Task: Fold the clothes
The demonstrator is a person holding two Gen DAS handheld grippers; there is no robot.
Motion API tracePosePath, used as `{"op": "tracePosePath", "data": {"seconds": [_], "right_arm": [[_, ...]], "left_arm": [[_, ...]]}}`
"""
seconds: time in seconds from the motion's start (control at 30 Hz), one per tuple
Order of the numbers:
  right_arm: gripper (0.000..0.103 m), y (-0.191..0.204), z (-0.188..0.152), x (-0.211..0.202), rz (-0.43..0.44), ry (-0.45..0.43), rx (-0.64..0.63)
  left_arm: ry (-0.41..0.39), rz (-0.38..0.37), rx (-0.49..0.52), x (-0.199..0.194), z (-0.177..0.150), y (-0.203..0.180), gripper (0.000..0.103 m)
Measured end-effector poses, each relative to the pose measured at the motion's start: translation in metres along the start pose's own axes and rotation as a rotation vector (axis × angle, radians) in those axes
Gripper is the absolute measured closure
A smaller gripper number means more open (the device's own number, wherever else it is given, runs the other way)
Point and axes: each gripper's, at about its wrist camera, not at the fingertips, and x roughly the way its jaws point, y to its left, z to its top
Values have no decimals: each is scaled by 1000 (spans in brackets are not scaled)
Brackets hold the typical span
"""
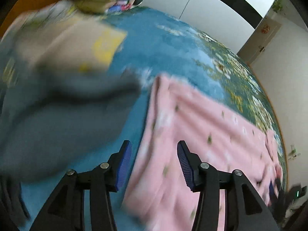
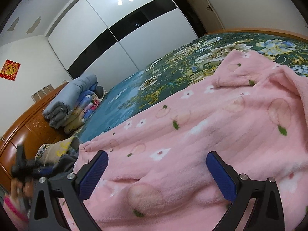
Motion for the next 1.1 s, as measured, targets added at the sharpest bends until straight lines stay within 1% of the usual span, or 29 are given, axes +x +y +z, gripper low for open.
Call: {"op": "tracePosePath", "data": {"seconds": [0.03, 0.07, 0.1, 0.17, 0.2, 0.23, 0.3, 0.37, 0.43, 0.47, 0.5, 0.53, 0.6, 0.63, 0.73, 0.77, 0.83, 0.9, 1.03, 1.1], "right_arm": [[0, 0, 0, -1, 1, 0, 1], [0, 0, -1, -2, 1, 1, 0], [0, 0, -1, -3, 1, 3, -1], [0, 0, -2, -6, 1, 5, -7], [0, 1, -3, -8, 1, 6, -15], [0, 1, -3, -9, 0, 6, -20], [0, 2, -4, -12, -1, 7, -30], [0, 2, -4, -14, -2, 8, -40], [0, 1, -4, -17, -6, 5, -46], [0, 0, -3, -18, -6, 3, -43], [0, -1, -3, -20, -5, 1, -40], [0, -3, -2, -21, -4, -2, -36], [0, -5, -1, -22, -1, -6, -23], [0, -6, -1, -23, 1, -6, -17], [0, -8, -1, -25, 11, -4, -9], [0, -8, -1, -26, 12, -5, -12], [0, -7, -1, -28, 10, -9, -20], [0, -8, 0, -30, 8, -14, -22], [0, -7, -1, -32, 17, -7, -17], [0, -2, -1, -35, 27, 11, -50]], "left_arm": [[13, -8, -25, -3, -19, 12, 52], [26, -18, -48, -3, -30, 21, 52], [49, -43, -80, -2, -45, 30, 52], [74, -118, -145, 2, -63, 40, 52], [93, -169, -198, 8, -73, 45, 52], [114, -195, -235, 13, -78, 48, 52], [123, -233, -295, 23, -85, 50, 52], [98, -260, -352, 30, -87, 48, 52], [73, -288, -383, 32, -86, 44, 53], [70, -286, -398, 33, -85, 42, 56], [67, -283, -412, 34, -85, 41, 74], [72, -279, -423, 36, -84, 40, 83], [46, -291, -458, 29, -84, 42, 94], [32, -297, -475, 25, -83, 43, 94], [-88, -275, -494, -9, -76, 54, 96], [-110, -274, -504, -19, -74, 60, 96], [-144, -248, -525, -35, -76, 73, 96], [-142, -207, -545, -39, -86, 85, 97], [-109, -226, -575, -30, -96, 94, 97], [-92, -236, -590, -25, -101, 99, 97]]}}
